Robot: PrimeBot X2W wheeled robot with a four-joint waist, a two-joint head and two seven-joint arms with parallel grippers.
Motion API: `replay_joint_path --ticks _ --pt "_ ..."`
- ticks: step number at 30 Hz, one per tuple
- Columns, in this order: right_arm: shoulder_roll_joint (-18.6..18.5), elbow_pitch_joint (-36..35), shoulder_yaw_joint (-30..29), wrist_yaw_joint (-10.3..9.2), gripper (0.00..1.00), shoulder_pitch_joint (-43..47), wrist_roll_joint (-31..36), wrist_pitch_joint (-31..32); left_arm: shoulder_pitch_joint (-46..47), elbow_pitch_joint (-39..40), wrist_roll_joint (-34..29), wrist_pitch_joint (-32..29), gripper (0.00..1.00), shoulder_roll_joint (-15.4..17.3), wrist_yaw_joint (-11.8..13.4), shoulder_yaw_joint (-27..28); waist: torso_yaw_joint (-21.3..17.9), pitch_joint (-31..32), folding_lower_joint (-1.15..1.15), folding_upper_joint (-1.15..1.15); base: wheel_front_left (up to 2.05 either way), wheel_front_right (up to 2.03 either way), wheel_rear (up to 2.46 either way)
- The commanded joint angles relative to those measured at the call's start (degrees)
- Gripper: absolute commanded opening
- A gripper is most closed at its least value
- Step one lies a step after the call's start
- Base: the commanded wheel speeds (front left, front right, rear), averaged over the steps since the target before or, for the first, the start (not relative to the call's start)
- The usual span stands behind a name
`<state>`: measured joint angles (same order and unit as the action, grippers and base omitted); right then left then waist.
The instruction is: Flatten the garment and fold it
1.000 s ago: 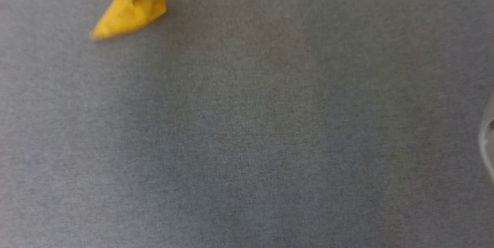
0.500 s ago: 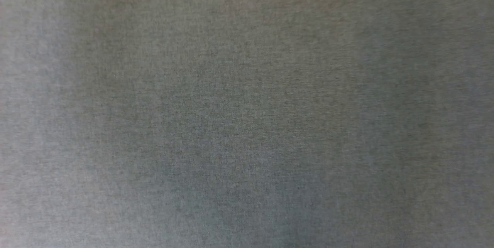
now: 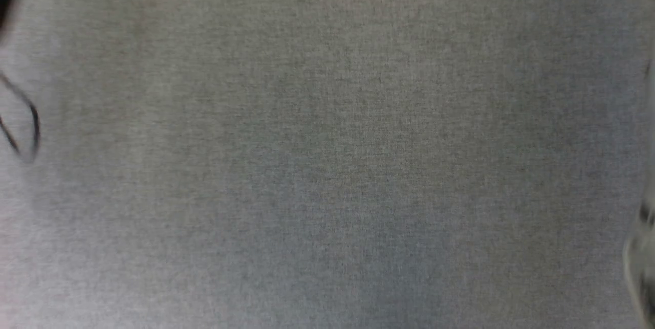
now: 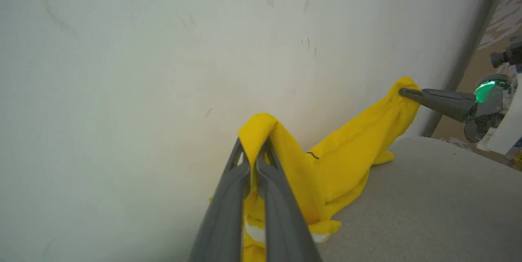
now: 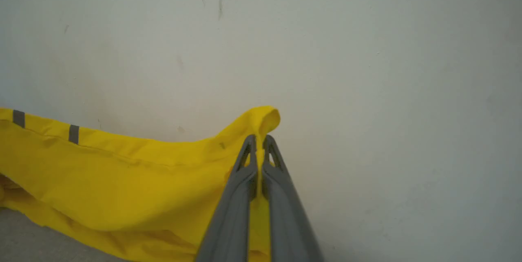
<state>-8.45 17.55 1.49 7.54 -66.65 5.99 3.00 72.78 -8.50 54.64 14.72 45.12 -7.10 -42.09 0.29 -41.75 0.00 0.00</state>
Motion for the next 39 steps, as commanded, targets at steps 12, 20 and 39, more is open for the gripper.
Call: replay_joint_path --ticks 12,20,39 --pt "0.3 -23.0 -6.2 -0.05 0.0 36.1 -8.1 5.5 -32.8 12.9 -4.8 0.3 0.0 0.1 2.6 5.7 0.0 12.0 0.0 0.0 0.0 0.0 0.0" --pt "0.5 -21.0 -7.2 -0.05 0.0 52.5 -11.0 6.0 -48.7 10.2 -3.6 0.1 0.0 0.1 4.9 3.1 -0.6 18.6 0.0 0.0 0.0 0.0 0.0" --pt "-5.2 -20.3 -6.2 -0.05 0.0 75.5 -25.5 29.5 -70.3 10.6 13.8 -16.0 0.0 1.6 8.1 -5.9 0.8 29.7 0.0 0.0 0.0 0.0 0.0"
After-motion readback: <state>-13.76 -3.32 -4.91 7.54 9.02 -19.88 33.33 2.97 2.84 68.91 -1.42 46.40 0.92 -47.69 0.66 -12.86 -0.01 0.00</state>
